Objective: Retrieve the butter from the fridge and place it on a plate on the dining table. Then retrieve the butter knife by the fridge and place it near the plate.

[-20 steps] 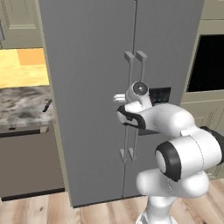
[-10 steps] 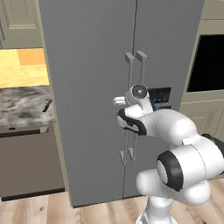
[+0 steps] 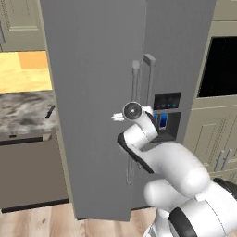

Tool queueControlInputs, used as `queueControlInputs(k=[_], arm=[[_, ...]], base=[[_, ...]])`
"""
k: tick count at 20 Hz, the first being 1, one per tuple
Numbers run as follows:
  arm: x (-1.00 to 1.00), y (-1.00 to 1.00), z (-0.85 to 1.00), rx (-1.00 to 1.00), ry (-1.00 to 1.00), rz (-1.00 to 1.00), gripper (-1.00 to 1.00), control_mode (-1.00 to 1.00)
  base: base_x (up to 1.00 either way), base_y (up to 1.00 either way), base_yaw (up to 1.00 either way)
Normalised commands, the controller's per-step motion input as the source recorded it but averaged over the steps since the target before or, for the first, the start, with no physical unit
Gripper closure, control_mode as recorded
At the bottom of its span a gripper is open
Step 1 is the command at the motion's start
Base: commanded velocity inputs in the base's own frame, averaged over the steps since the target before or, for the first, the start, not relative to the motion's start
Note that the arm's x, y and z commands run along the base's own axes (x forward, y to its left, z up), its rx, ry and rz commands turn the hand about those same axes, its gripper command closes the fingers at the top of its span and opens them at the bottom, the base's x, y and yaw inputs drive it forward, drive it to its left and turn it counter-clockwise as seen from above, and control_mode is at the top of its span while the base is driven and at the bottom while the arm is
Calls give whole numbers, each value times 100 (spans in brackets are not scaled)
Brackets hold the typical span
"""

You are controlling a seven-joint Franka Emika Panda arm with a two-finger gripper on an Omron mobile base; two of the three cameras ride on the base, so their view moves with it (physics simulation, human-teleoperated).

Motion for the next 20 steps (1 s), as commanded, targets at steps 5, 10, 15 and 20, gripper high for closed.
queueControlInputs(k=[5,10,15,20], arm=[[-65,41,5,-4,0,-7,100,-100],[-53,58,24,-2,5,-2,100,-100],[-47,61,20,0,9,0,100,-100],[-27,67,9,0,15,-1,100,-100]], base=[[0,0,0],[0,0,0],[0,0,0],[0,0,0]])
